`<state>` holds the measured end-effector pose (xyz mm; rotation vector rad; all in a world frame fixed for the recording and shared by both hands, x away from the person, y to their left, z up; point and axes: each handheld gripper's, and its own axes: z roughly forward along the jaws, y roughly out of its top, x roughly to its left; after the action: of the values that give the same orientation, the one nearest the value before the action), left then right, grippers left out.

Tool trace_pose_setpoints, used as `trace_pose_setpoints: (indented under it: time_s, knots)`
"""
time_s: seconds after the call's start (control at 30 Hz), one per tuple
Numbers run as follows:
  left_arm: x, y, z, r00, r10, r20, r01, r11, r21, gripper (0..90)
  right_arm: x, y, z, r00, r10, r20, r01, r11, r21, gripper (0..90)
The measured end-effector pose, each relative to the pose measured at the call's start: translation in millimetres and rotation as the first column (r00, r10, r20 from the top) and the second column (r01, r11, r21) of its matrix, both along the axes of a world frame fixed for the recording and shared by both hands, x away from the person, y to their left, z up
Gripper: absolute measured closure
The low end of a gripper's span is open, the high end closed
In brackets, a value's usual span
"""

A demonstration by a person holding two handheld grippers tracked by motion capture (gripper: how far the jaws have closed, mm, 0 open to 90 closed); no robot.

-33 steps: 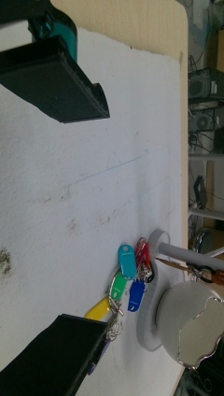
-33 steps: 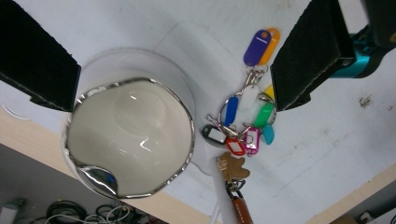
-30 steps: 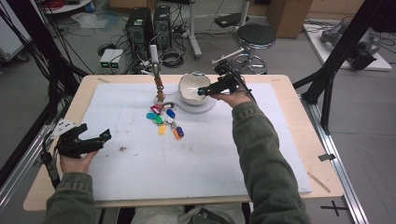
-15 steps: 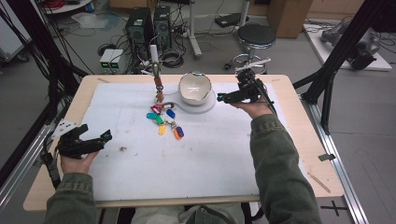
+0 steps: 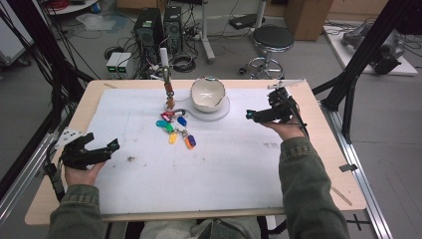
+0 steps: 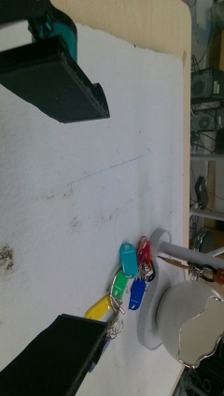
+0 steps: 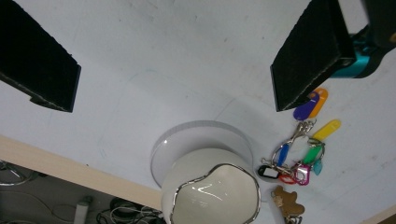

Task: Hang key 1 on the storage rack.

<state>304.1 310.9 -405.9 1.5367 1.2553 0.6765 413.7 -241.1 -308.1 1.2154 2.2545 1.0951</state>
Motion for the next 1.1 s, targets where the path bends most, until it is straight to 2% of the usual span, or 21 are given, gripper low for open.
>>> trace_pose_setpoints:
  time_s: [0.33,0.5,0.63,0.77,0.87,0.93,1.1]
  knots:
    - [-0.1,-0.2,-0.2,1.0,0.002,-0.002,-0.002,1.0,-0.001,1.7,-10.7,-19.8,-13.6,0.9997,-0.026,-0.001,0.026,0.9992,0.031,0.6]
    - [-0.2,-0.4,-0.3,1.0,0.002,-0.004,-0.002,1.0,-0.002,1.7,-15.6,-28.5,-21.0,0.9992,-0.037,-0.018,0.038,0.998,0.05,0.6]
    - [-0.4,-0.4,-0.5,1.0,0.001,-0.005,-0.001,1.0,0.002,1.7,-18.9,-34.8,-28.0,0.9986,-0.038,-0.036,0.039,0.9986,0.035,0.6]
    - [-0.2,-0.7,-0.7,1.0,0.0,-0.008,0.0,1.0,0.001,1.7,-24.1,-40.4,-34.8,0.9985,-0.043,-0.033,0.044,0.9985,0.033,0.6]
    - [0.1,-0.8,-0.9,1.0,0.001,-0.007,-0.001,1.0,0.0,1.7,-29.6,-45.6,-39.8,0.998,-0.055,-0.032,0.056,0.9971,0.052,0.6]
    - [0.0,-0.7,-0.7,1.0,0.002,-0.008,-0.002,1.0,0.002,1.7,-34.1,-49.4,-43.2,0.9982,-0.058,-0.014,0.059,0.9951,0.079,0.6]
    - [-0.2,-0.9,-0.7,1.0,0.001,-0.008,-0.001,1.0,0.005,1.7,-39.8,-55.6,-51.4,0.9972,-0.074,-0.011,0.075,0.9938,0.082,0.6]
